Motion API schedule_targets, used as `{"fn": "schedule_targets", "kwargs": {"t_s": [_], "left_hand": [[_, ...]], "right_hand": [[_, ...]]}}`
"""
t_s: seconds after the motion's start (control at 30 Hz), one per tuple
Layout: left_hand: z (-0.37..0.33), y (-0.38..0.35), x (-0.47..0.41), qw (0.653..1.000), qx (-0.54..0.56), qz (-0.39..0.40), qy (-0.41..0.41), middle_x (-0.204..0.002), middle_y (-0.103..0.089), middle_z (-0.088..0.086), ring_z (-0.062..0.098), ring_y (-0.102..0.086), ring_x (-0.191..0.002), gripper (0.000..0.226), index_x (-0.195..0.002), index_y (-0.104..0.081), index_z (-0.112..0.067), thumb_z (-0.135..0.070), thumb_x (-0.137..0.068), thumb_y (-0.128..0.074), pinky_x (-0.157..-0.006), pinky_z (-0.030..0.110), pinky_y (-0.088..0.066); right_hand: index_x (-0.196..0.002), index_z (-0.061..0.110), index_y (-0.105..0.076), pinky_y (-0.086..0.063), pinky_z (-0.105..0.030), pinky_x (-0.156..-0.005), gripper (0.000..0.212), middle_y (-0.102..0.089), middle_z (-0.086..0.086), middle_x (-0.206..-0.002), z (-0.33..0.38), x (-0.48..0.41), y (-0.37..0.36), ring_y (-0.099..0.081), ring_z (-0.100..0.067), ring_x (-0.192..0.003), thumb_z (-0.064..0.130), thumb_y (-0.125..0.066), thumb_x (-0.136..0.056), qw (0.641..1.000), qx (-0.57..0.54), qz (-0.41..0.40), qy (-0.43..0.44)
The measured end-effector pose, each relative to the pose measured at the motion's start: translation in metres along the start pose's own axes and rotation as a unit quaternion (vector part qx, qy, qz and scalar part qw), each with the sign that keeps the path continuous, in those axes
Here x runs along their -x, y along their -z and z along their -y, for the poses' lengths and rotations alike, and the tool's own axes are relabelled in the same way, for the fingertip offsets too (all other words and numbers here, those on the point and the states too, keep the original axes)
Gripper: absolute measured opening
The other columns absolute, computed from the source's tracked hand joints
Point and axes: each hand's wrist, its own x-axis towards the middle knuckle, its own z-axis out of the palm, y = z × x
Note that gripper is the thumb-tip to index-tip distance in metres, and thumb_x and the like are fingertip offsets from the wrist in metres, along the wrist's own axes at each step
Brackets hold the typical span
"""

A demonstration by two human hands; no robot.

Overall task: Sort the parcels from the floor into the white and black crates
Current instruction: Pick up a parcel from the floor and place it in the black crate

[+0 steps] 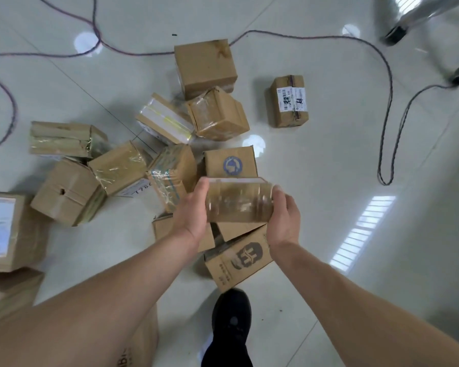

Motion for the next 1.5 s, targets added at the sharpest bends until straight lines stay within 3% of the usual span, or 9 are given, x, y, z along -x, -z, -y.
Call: {"fn": "schedule_targets", "kwargs": {"t_s": [0.1, 0.2, 0.3, 0.43, 0.57, 0.83, 1.1, 1.3, 1.5], "left_hand": [[0.012, 0.018, -0.008, 0.995, -0.077, -0.016, 0.062, -0.131, -0.059, 0.004, 0.028, -0.051, -0.123, 0.050, -0.109, -0.065, -0.032, -0.071, -0.096, -0.035, -0.110, 0.052, -0.039], [0.022, 0.025, -0.018, 0.993, -0.090, 0.014, 0.078, -0.117, -0.054, -0.003, 0.023, -0.049, -0.119, 0.045, -0.096, -0.061, -0.032, -0.068, -0.099, -0.034, -0.113, 0.049, -0.035], [0.030, 0.022, -0.021, 0.995, -0.050, 0.052, 0.075, -0.112, -0.066, -0.007, 0.017, -0.063, -0.108, 0.058, -0.130, -0.057, -0.025, -0.069, -0.098, -0.037, -0.107, 0.043, -0.042], [0.029, 0.022, -0.005, 0.994, -0.047, 0.078, 0.058, -0.099, -0.076, 0.007, 0.018, -0.071, -0.090, 0.046, -0.104, -0.059, -0.030, -0.070, -0.097, -0.037, -0.098, 0.046, -0.053], [0.001, 0.030, 0.044, 0.994, -0.061, 0.089, 0.032, -0.097, -0.075, 0.001, 0.012, -0.069, -0.084, 0.050, -0.104, -0.062, -0.031, -0.069, -0.098, -0.030, -0.070, 0.032, -0.048], [-0.090, 0.037, 0.220, 0.992, -0.091, 0.066, -0.048, -0.087, -0.072, -0.004, 0.017, -0.067, -0.083, 0.046, -0.091, -0.064, -0.032, -0.064, -0.101, -0.032, -0.080, 0.034, -0.049], [-0.162, 0.052, 0.388, 0.968, -0.153, 0.096, -0.172, -0.074, -0.074, -0.007, 0.011, -0.070, -0.074, 0.054, -0.086, -0.069, -0.025, -0.060, -0.103, -0.031, -0.081, 0.037, -0.053], [-0.178, 0.065, 0.485, 0.938, -0.173, 0.166, -0.249, -0.079, -0.074, -0.003, 0.003, -0.066, -0.059, 0.056, -0.093, -0.072, -0.022, -0.057, -0.104, -0.030, -0.055, 0.022, -0.045], [-0.192, 0.072, 0.576, 0.896, -0.206, 0.245, -0.308, -0.086, -0.067, -0.002, 0.020, -0.064, -0.083, 0.052, -0.083, -0.064, -0.029, -0.072, -0.088, -0.036, -0.086, 0.044, -0.049]], "right_hand": [[-0.108, 0.022, -0.062, -0.052, -0.048, -0.095, 0.056, -0.065, -0.002, -0.104, -0.024, -0.001, -0.007, -0.062, -0.024, -0.101, 0.070, -0.038, -0.093, 0.995, 0.057, 0.025, -0.079], [-0.124, 0.024, -0.059, -0.054, -0.044, -0.087, 0.050, -0.063, -0.005, -0.105, -0.038, -0.001, -0.014, -0.062, -0.025, -0.098, 0.063, -0.035, -0.102, 0.990, 0.083, 0.044, -0.102], [-0.122, 0.025, -0.060, -0.045, -0.029, -0.066, 0.050, -0.064, -0.008, -0.097, -0.046, 0.003, -0.020, -0.063, -0.021, -0.085, 0.062, -0.032, -0.104, 0.989, 0.079, 0.073, -0.101], [-0.117, 0.025, -0.061, -0.043, -0.027, -0.067, 0.048, -0.064, -0.007, -0.096, -0.043, 0.016, -0.017, -0.063, -0.021, -0.087, 0.061, -0.033, -0.104, 0.992, 0.057, 0.070, -0.090], [-0.107, 0.024, -0.064, -0.044, -0.030, -0.070, 0.050, -0.067, -0.008, -0.099, -0.015, 0.053, 0.002, -0.064, -0.023, -0.090, 0.062, -0.031, -0.104, 0.993, 0.035, 0.076, -0.079], [-0.087, 0.021, -0.060, -0.045, -0.039, -0.082, 0.050, -0.060, -0.001, -0.088, 0.102, 0.184, 0.095, -0.056, -0.019, -0.083, 0.060, -0.033, -0.104, 0.997, -0.001, 0.068, -0.028], [-0.100, 0.021, -0.069, -0.053, -0.045, -0.093, 0.060, -0.071, -0.003, -0.101, 0.191, 0.336, 0.195, -0.066, -0.025, -0.099, 0.069, -0.033, -0.098, 0.998, -0.026, 0.029, 0.059], [-0.099, 0.023, -0.067, -0.058, -0.051, -0.088, 0.067, -0.071, -0.007, -0.101, 0.210, 0.441, 0.251, -0.069, -0.029, -0.096, 0.079, -0.035, -0.080, 0.992, -0.099, -0.041, 0.070], [-0.115, 0.023, -0.060, -0.062, -0.046, -0.075, 0.042, -0.071, -0.009, -0.105, 0.175, 0.533, 0.289, -0.074, -0.032, -0.090, 0.059, -0.045, -0.099, 0.983, -0.184, -0.014, 0.024]]}}
